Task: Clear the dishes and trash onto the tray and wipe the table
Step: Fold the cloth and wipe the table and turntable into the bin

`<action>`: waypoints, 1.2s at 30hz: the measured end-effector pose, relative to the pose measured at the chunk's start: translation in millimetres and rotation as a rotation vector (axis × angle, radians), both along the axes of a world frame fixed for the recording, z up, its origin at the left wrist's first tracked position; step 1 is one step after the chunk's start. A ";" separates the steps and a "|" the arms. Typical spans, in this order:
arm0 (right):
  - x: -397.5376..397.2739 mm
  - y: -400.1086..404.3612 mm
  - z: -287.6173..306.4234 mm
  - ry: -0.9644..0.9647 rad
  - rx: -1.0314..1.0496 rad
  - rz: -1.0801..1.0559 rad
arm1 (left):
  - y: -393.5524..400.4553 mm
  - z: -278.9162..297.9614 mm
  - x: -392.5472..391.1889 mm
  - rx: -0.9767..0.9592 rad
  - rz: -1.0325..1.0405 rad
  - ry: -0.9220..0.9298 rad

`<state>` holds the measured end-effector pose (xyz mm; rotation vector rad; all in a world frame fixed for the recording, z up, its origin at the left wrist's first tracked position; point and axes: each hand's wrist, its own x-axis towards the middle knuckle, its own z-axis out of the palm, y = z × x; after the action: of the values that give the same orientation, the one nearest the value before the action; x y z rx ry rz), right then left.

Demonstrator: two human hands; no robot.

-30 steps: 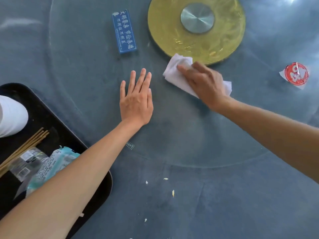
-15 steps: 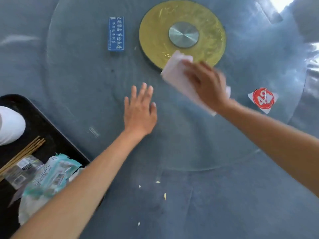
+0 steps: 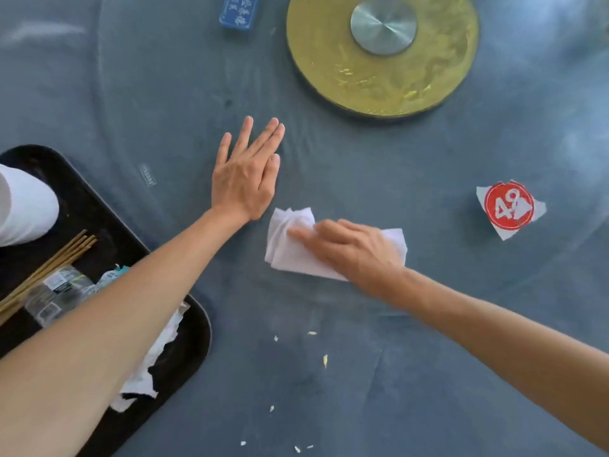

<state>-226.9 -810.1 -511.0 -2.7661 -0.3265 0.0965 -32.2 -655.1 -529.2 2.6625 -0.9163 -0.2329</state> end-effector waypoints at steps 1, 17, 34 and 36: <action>-12.4 8.7 -3.5 -0.018 0.026 0.091 | 3.0 2.0 8.7 -0.001 -0.017 -0.014; 124.0 -109.5 12.8 -0.142 -0.193 -0.589 | -9.5 -3.2 -38.0 0.041 0.066 -0.058; 132.3 -130.4 38.7 -0.174 -0.290 -0.378 | -13.8 2.1 -34.1 0.020 0.122 -0.001; 139.3 -138.4 30.1 -0.090 -0.251 -0.424 | -15.5 -2.5 -32.8 0.056 0.148 -0.042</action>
<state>-87.7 -948.5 -480.9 -3.0243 0.2724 -0.1014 -65.0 -670.6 -531.7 2.7809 -0.7300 -0.1703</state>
